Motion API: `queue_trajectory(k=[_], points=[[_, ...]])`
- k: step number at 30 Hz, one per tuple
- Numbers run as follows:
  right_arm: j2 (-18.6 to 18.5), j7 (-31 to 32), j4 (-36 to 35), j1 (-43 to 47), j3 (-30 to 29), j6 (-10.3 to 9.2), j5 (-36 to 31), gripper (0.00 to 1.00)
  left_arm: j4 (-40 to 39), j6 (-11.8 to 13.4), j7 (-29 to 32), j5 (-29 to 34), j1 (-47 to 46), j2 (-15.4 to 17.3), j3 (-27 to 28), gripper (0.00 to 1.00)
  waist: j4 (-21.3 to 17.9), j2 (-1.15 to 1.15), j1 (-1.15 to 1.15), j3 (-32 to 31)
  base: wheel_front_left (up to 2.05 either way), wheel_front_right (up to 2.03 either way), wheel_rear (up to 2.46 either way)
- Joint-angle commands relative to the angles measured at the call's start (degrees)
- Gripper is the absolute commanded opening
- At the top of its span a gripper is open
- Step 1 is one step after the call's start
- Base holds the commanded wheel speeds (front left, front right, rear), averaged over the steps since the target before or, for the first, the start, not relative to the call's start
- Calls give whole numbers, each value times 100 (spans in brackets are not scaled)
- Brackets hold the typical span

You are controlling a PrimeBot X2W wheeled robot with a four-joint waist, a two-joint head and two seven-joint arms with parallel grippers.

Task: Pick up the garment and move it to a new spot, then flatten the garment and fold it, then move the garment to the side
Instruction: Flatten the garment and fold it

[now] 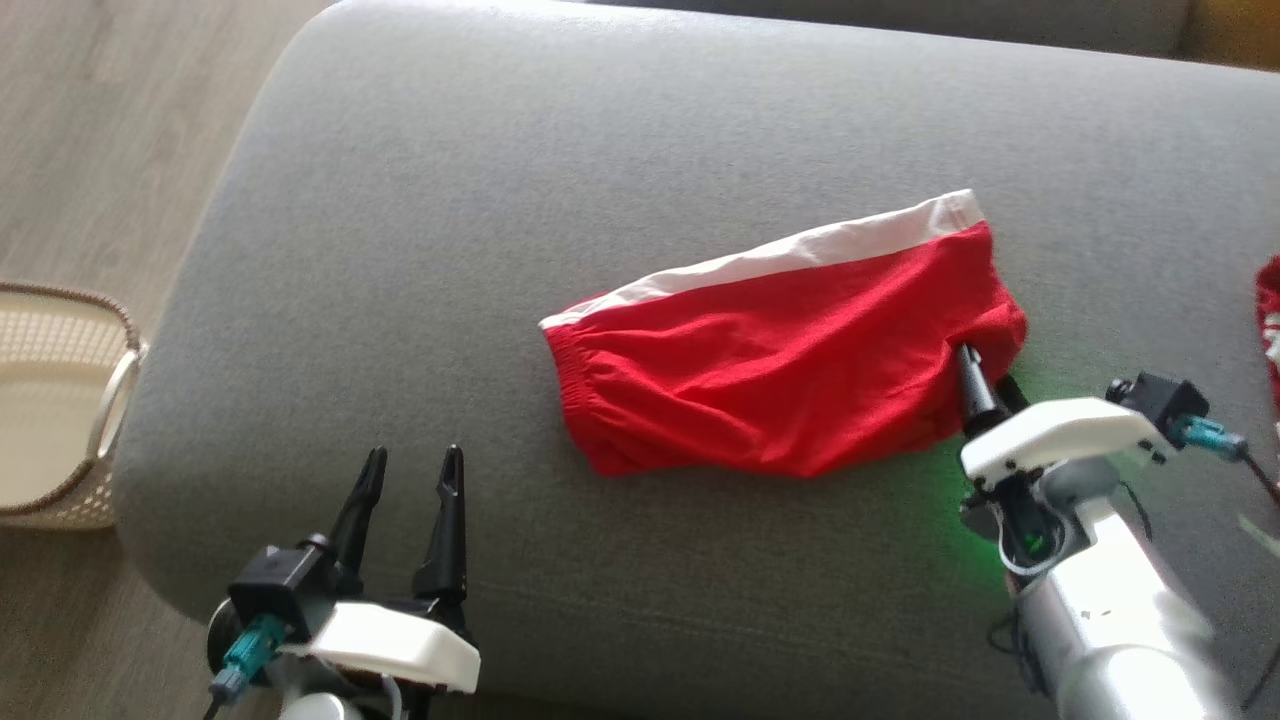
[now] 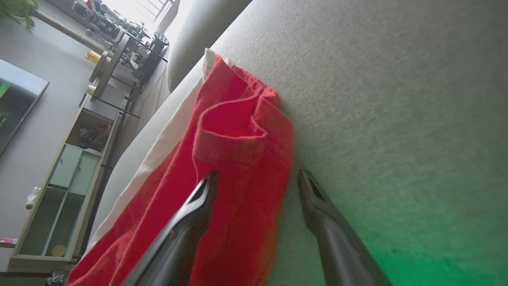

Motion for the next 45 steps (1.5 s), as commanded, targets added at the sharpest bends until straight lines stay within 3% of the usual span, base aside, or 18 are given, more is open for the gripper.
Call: queue_trajectory(k=[1, 9, 19, 20, 21, 33, 39, 45], points=[[32, 50, 79, -287, 164, -1, 186, 100, -173, 39, -30, -21, -299, -7, 124, 100, 136, 0, 0, 76, 0, 0, 0], [32, -69, 746, -798, 186, -1, 658, 100, -188, 70, -30, -46, -347, -7, 97, 100, 352, 0, 0, 191, 0, 0, 0], [32, -185, 1150, -1059, 277, -1, 777, 100, -184, 90, -30, -66, -389, -7, 66, 100, 402, 0, 0, 246, 0, 0, 0], [32, -190, 1179, -1076, 290, -1, 793, 34, -181, 92, -30, -66, -395, -7, 63, 100, 401, 0, 0, 242, 0, 0, 0], [32, -231, 1185, -1090, 295, -1, 812, 0, -179, 93, -30, -65, -399, -7, 61, 100, 399, 0, 0, 235, 0, 0, 0], [-74, -730, 1133, -876, 44, -1, 793, 0, -137, 109, -30, -61, -272, -7, 147, 100, 129, 0, 0, -80, 0, 0, 0], [-185, -743, 930, -459, -962, -1, 351, 0, -117, 117, -30, -83, -170, -7, 144, 100, -35, 0, 0, -328, 0, 0, 0], [-43, -744, 575, -98, -1803, -1, -749, 0, -94, 110, -30, -89, -75, -7, 144, 100, -118, 0, 0, -485, 0, 0, 0]])
